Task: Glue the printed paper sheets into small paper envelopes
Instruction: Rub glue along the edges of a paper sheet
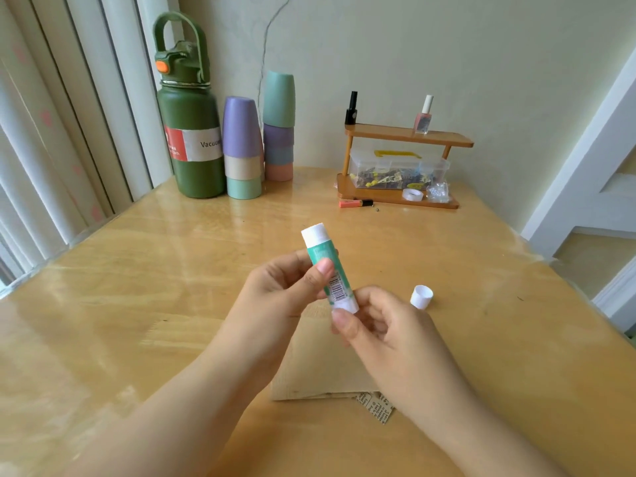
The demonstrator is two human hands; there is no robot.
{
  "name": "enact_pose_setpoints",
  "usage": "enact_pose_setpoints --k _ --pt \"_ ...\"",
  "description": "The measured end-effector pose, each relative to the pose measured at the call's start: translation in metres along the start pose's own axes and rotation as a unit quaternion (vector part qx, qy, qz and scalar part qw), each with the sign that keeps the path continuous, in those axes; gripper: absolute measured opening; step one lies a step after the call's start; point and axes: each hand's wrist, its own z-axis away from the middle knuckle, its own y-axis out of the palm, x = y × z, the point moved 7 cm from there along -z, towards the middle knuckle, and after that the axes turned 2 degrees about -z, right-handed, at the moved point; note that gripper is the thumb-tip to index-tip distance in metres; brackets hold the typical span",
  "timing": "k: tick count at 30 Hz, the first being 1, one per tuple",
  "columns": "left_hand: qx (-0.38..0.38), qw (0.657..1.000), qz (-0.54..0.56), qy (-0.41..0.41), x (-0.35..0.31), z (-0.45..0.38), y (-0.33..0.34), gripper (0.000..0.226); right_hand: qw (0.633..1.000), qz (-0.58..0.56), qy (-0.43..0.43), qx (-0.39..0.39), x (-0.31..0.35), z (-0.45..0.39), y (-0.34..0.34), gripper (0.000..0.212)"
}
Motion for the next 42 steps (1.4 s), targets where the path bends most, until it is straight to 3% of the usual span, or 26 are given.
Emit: enact_pose_setpoints --k 3,5,6,8,9,10,11,13,15,18,20,22,23,24,26,27,28,29,30,32,33,34,36,38,40,42 --pt "0.024 0.998 0.057 -0.007 0.000 0.000 0.004 0.030 1.000 0.009 -0.025 -0.007 0.003 0.001 0.005 0.038" --pt "0.051 0.994 0.095 -0.014 -0.002 0.000 0.007 0.031 0.991 -0.122 0.048 0.025 0.002 0.002 0.015 0.043" --pt "0.062 0.991 0.114 -0.018 -0.003 0.000 0.009 0.030 0.952 -0.277 0.118 0.054 -0.001 0.004 0.022 0.044" --pt "0.082 0.986 0.146 -0.023 -0.004 0.001 0.011 0.027 0.786 -0.550 0.241 0.144 0.007 0.010 0.041 0.044" --pt "0.088 0.983 0.157 -0.021 -0.005 0.001 0.013 0.026 0.736 -0.599 0.260 0.177 0.013 0.012 0.045 0.044" --pt "0.088 0.983 0.162 -0.017 -0.006 0.002 0.013 0.026 0.728 -0.607 0.260 0.187 0.015 0.012 0.044 0.044" --pt "0.080 0.984 0.159 -0.012 -0.006 0.002 0.013 0.025 0.748 -0.586 0.258 0.177 0.011 0.010 0.042 0.047" --pt "0.048 0.991 0.122 -0.007 -0.004 0.001 0.009 0.025 0.876 -0.427 0.207 0.090 -0.001 0.006 0.024 0.054" --pt "0.023 0.997 0.070 0.002 -0.002 0.001 0.007 0.025 0.982 -0.172 0.072 0.013 0.003 0.003 0.005 0.053" --pt "0.003 0.999 0.047 0.010 -0.001 0.002 0.005 0.023 0.996 0.062 -0.054 -0.038 0.009 0.004 -0.003 0.030" --pt "0.019 0.999 0.049 0.013 -0.004 0.004 0.008 0.023 0.995 0.067 -0.059 -0.034 0.005 0.004 -0.001 0.032" --pt "0.052 0.997 0.060 0.011 -0.006 0.005 0.012 0.024 0.997 -0.070 -0.008 -0.004 0.003 0.003 0.007 0.042" --pt "0.068 0.995 0.079 0.007 -0.008 0.005 0.014 0.021 0.976 -0.209 0.056 0.031 -0.002 0.003 0.014 0.044" --pt "0.084 0.991 0.106 0.000 -0.010 0.005 0.015 0.018 0.914 -0.376 0.126 0.093 -0.004 0.006 0.025 0.044" --pt "0.119 0.982 0.150 0.000 -0.015 0.007 0.018 0.022 0.722 -0.613 0.201 0.249 0.013 0.013 0.045 0.047" --pt "0.135 0.978 0.159 0.008 -0.018 0.009 0.020 0.025 0.675 -0.648 0.206 0.287 0.020 0.014 0.043 0.047" --pt "0.140 0.977 0.161 0.017 -0.022 0.010 0.020 0.026 0.663 -0.656 0.207 0.296 0.020 0.015 0.041 0.049" --pt "0.134 0.979 0.150 0.025 -0.023 0.010 0.019 0.024 0.683 -0.637 0.213 0.287 0.017 0.013 0.039 0.054" --pt "0.114 0.984 0.130 0.033 -0.023 0.009 0.017 0.023 0.746 -0.579 0.210 0.252 0.009 0.011 0.035 0.060" --pt "0.056 0.994 0.082 0.044 -0.020 0.006 0.009 0.019 0.916 -0.357 0.132 0.124 0.000 0.005 0.013 0.066" --pt "0.030 0.996 0.071 0.044 -0.017 0.005 0.005 0.016 0.971 -0.218 0.071 0.072 0.001 0.003 0.004 0.063" --pt "0.011 0.997 0.067 0.042 -0.014 0.004 0.003 0.013 0.995 -0.087 0.009 0.039 0.005 0.003 0.000 0.056" --pt "0.000 0.997 0.066 0.040 -0.012 0.004 0.004 0.014 0.995 0.075 -0.064 -0.014 0.007 0.005 -0.002 0.039" --pt "0.011 0.997 0.061 0.041 -0.012 0.005 0.006 0.017 0.987 0.129 -0.084 -0.047 0.009 0.006 -0.004 0.030" --pt "0.029 0.998 0.052 0.037 -0.013 0.005 0.008 0.019 0.993 0.088 -0.079 -0.025 0.009 0.006 -0.003 0.036" --pt "0.049 0.997 0.049 0.028 -0.013 0.005 0.009 0.023 0.996 -0.087 -0.004 0.034 0.005 0.002 0.005 0.048"
